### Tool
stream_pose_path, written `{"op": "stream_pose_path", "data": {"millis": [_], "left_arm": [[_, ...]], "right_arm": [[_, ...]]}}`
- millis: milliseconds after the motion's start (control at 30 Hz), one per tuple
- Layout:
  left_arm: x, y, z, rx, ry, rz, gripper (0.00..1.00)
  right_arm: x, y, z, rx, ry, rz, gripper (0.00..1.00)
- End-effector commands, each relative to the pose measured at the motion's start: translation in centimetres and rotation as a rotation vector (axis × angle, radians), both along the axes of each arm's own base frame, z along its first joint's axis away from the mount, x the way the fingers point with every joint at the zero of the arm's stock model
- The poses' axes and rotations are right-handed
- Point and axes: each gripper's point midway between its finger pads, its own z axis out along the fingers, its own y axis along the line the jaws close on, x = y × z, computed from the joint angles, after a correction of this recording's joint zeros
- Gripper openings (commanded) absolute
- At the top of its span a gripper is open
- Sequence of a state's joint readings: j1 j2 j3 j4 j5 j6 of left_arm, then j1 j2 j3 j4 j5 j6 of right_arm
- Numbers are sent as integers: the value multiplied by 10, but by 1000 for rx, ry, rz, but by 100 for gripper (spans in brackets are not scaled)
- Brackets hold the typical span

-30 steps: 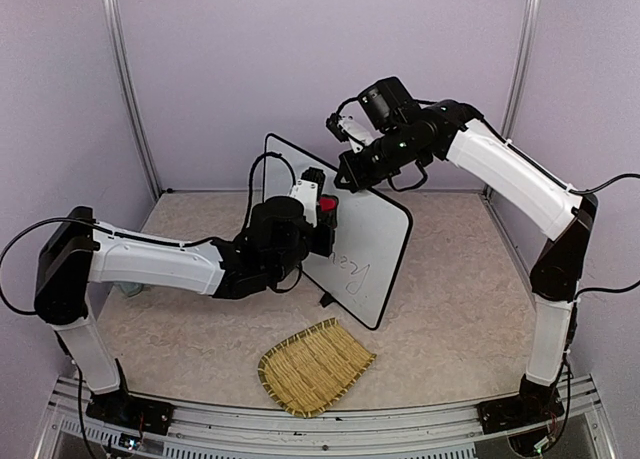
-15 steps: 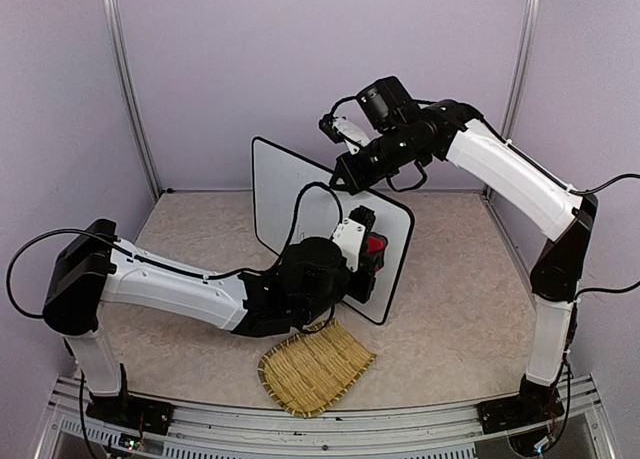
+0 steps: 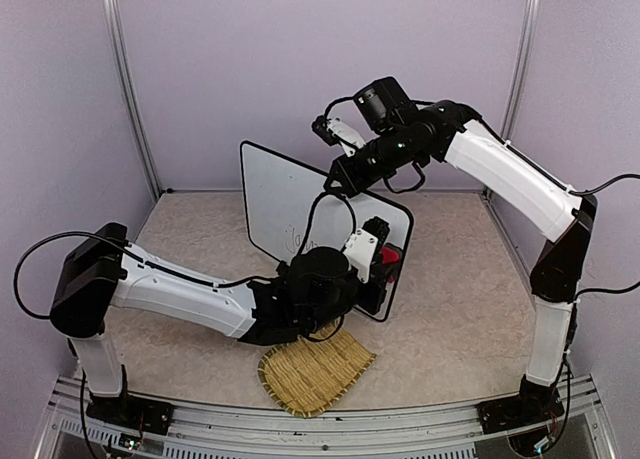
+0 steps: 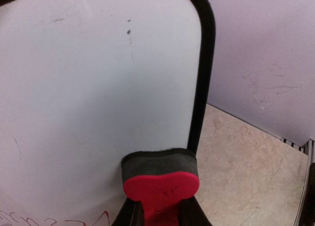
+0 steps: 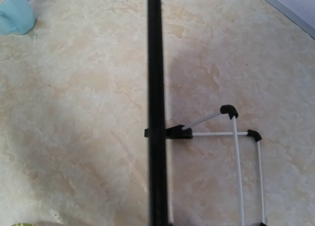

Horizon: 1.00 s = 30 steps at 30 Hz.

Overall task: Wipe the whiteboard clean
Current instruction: Erase the center of the whiteboard.

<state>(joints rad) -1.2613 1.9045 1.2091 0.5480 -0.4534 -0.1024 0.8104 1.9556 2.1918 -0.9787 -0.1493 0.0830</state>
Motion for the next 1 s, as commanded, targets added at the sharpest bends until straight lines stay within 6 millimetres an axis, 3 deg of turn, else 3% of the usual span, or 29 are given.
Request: {"op": "stream_pose_path", "data": {"millis": [0, 333, 633, 767, 967], "left_arm": [[39, 35, 9, -39, -28, 101, 17], [89, 111, 21, -36, -68, 279, 17], [110, 186, 48, -71, -84, 412, 17], [118, 222, 44, -60, -68, 474, 18], [134, 257, 16, -19, -2, 525, 18]], "right_arm": [[-33, 17, -26, -21, 137, 38, 0], [-33, 16, -26, -23, 139, 34, 0], [-33, 15, -28, -29, 137, 32, 0], [-31, 14, -29, -34, 133, 24, 0], [-25, 11, -26, -31, 128, 7, 0]]}}
